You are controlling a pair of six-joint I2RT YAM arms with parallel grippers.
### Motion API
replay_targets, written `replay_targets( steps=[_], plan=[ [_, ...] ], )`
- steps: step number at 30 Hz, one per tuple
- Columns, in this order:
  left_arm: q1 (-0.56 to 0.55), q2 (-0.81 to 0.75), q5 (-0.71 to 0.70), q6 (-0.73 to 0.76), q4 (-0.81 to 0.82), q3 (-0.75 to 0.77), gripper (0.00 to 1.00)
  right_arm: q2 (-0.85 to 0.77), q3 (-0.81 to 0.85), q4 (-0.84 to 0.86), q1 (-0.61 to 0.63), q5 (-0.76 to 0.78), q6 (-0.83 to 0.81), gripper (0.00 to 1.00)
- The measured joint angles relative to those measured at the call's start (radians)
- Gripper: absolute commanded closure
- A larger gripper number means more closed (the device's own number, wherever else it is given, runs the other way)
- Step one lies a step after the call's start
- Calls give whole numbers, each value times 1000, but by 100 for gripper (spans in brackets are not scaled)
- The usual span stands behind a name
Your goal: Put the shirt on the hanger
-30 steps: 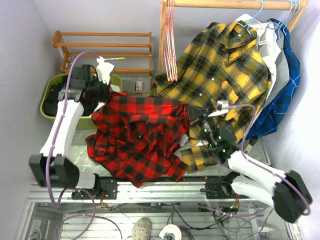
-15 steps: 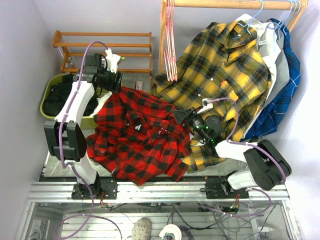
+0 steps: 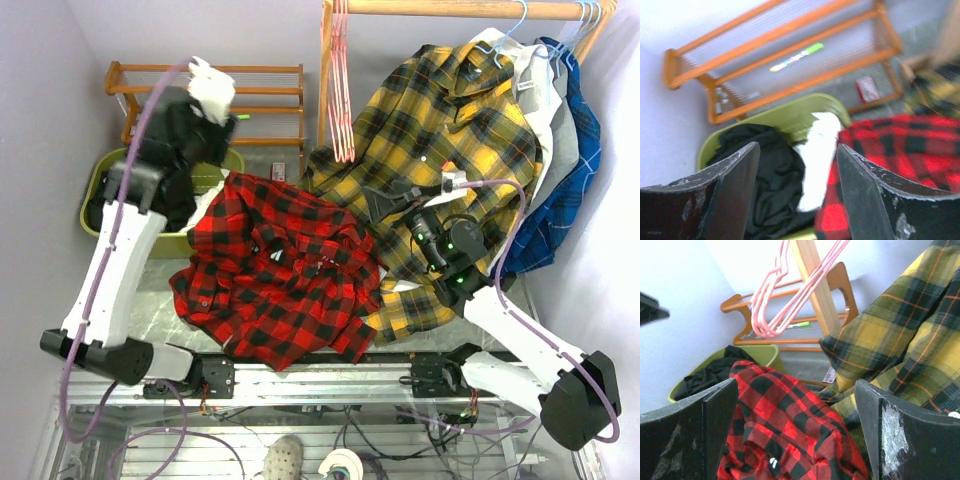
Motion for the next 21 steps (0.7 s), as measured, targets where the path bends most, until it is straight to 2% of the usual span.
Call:
replay_targets(
  steps=[2, 4, 5, 8, 12, 14, 17, 19, 21],
  plan=[
    [-142, -62, -94, 16, -4, -81, 24, -3, 37, -58, -2, 19, -22, 13],
    [-254, -104, -103, 36, -7, -191, 24, 36, 137, -148, -21, 19, -41, 23],
    [-287, -119, -97, 43, -18, -251, 24, 66, 201, -195, -37, 14, -46, 26],
    [-300, -126, -47, 59, -81, -375, 24, 209, 488, -335, -97, -14, -57, 32],
    [-304, -156, 65, 61, -117, -469, 26, 352, 762, -433, -142, -66, -56, 61],
    [-313, -182, 105, 60, -117, -515, 26, 415, 869, -465, -150, -90, -51, 62],
    [-338, -191, 166, 56, -114, -580, 26, 527, 1027, -504, -153, -128, -35, 54],
    [-355, -185, 188, 54, -114, -617, 26, 585, 1087, -523, -153, -144, -29, 45],
    [-370, -179, 187, 53, -108, -640, 27, 628, 1112, -536, -153, -152, -19, 42]
  ],
)
